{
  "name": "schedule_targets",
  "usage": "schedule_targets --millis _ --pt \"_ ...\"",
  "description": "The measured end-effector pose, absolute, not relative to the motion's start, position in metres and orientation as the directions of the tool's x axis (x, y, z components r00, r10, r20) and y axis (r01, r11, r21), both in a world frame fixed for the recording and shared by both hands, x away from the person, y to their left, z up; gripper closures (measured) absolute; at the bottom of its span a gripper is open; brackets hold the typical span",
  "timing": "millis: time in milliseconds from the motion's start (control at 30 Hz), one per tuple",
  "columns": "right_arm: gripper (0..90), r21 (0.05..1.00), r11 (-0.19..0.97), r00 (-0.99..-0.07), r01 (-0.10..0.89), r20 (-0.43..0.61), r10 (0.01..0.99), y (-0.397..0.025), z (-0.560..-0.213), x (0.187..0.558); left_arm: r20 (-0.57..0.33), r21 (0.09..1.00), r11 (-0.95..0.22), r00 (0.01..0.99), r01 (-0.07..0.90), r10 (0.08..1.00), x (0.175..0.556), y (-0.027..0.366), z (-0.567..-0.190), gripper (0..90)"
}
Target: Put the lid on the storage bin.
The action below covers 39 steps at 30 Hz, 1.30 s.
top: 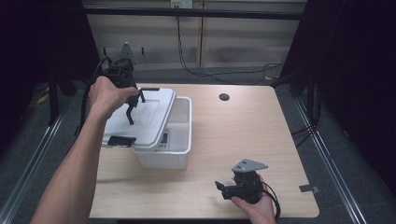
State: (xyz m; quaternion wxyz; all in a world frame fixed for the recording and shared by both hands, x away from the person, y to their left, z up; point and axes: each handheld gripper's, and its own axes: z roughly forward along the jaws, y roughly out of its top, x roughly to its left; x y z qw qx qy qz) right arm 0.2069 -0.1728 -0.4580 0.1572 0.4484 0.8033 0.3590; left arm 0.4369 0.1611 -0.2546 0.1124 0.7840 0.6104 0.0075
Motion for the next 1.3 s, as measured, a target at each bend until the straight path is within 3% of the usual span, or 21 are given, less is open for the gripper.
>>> schedule_targets --millis 333,1300 --pt "18.9 0.714 0.332 -0.542 0.617 0.079 0.836 -0.173 -0.458 0.207 -0.149 0.192 -0.222 0.252 0.956 0.956 0.438 0.151 -0.256 84.6" --pt "19.0 0.717 0.335 -0.548 0.611 0.077 0.833 -0.173 -0.457 0.205 -0.145 0.197 -0.061 0.09 0.979 0.985 0.439 0.117 -0.277 84.8"
